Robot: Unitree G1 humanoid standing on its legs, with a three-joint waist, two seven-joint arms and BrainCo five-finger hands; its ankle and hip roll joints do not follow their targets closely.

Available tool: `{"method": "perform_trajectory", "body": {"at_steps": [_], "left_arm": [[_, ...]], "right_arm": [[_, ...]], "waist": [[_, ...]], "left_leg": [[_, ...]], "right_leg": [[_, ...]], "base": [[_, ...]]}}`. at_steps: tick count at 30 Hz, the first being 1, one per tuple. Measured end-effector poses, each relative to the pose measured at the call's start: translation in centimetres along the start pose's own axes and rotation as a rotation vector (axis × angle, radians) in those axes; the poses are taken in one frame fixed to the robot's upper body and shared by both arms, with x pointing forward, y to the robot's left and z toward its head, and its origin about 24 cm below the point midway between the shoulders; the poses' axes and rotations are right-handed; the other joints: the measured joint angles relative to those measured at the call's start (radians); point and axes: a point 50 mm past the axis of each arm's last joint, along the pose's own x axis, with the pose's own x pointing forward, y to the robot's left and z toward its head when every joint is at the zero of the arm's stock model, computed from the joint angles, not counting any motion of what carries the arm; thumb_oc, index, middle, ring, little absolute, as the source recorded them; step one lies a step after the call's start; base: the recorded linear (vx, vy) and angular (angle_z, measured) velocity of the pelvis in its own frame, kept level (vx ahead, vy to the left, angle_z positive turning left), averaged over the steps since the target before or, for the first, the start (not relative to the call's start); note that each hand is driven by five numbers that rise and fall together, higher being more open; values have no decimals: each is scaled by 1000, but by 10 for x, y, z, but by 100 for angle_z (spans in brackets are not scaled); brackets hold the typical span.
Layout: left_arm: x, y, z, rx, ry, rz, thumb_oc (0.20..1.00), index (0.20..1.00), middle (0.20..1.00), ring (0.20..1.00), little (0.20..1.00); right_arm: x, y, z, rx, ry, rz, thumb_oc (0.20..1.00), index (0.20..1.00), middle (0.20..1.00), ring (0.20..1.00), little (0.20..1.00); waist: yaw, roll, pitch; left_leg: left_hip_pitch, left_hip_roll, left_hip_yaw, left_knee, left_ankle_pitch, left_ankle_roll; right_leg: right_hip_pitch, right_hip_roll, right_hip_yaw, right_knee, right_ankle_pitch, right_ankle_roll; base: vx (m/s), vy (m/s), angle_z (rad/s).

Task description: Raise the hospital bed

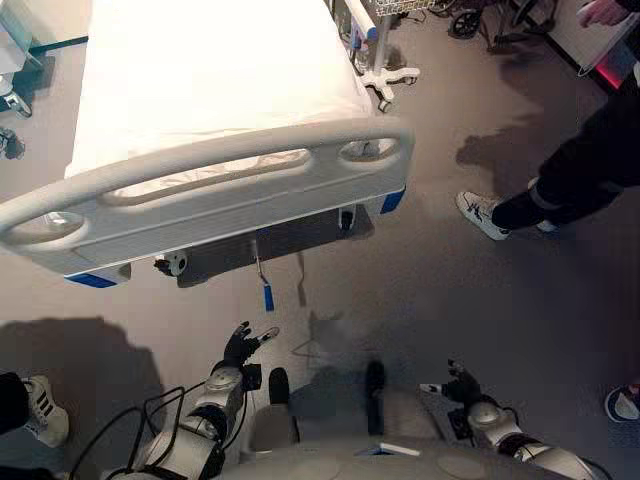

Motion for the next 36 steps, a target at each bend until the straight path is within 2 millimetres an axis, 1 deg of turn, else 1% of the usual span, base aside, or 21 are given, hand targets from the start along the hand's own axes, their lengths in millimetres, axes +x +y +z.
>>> {"method": "perform_trajectory", "body": {"at_steps": [2,4,10,11,12,16,19,25,31,36], "left_arm": [[-1,0,-6,13,31,4,1000,1000,1000,1000,1000],[-4,3,-18,50,85,11,1000,1000,1000,1000,1000],[-13,6,-45,148,189,10,1000,1000,1000,1000,1000],[-13,5,-46,160,191,6,1000,1000,1000,1000,1000],[-16,6,-54,182,213,3,1000,1000,1000,1000,1000],[-20,7,-62,246,234,-2,1000,1000,1000,1000,1000],[-21,8,-63,246,236,1,1000,1000,1000,1000,1000],[-20,7,-62,244,231,3,1000,1000,1000,1000,1000],[-20,7,-61,243,227,3,1000,1000,1000,1000,1000],[-19,8,-60,199,226,16,1000,1000,1000,1000,1000]], "right_arm": [[0,0,-1,-6,2,1,1000,1000,1000,1000,1000],[0,0,-4,-18,17,1,1000,1000,1000,1000,1000],[-1,-1,-9,-22,37,3,1000,1000,1000,1000,1000],[-1,-1,-9,-23,38,5,1000,1000,1000,1000,1000],[-2,-1,-10,-24,39,7,1000,1000,1000,1000,1000],[-2,-1,-10,-40,38,11,1000,1000,1000,1000,1000],[-3,0,-14,-40,47,13,1000,1000,1000,1000,1000],[-4,0,-19,-43,66,13,1000,1000,1000,1000,1000],[-4,0,-20,-44,71,12,1000,1000,1000,1000,1000],[-4,-1,-19,-44,71,11,1000,1000,1000,1000,1000]], "waist": [[-1,2,0],[-1,4,-1],[0,25,-26],[0,26,-31],[0,27,-39],[2,26,-70],[2,26,-81],[2,26,-82],[2,26,-82],[2,26,-81]], "left_leg": [[1,0,1,0,0,0],[18,0,2,-4,0,0],[31,1,3,-4,-2,3],[31,1,4,-4,-2,3],[32,2,5,-4,-4,6],[32,5,19,-3,-6,8],[31,5,19,-2,-6,8],[27,4,18,0,-5,8],[24,1,16,0,-2,3],[12,1,15,4,-2,4]], "right_leg": [[3,-1,0,-4,4,-1],[15,0,1,-7,5,-1],[25,2,7,-6,5,-1],[25,2,11,-7,5,-1],[25,3,15,-6,5,-1],[16,5,23,0,5,0],[15,5,22,1,5,1],[15,4,21,2,7,2],[14,1,19,0,8,0],[4,-1,17,1,7,4]], "base": [[73,9,-9],[12,4,-2],[2,0,-1],[7,-4,-4],[4,-7,-5],[-4,-9,-9],[0,0,0],[0,0,0],[0,0,0],[-7,1,0]]}}
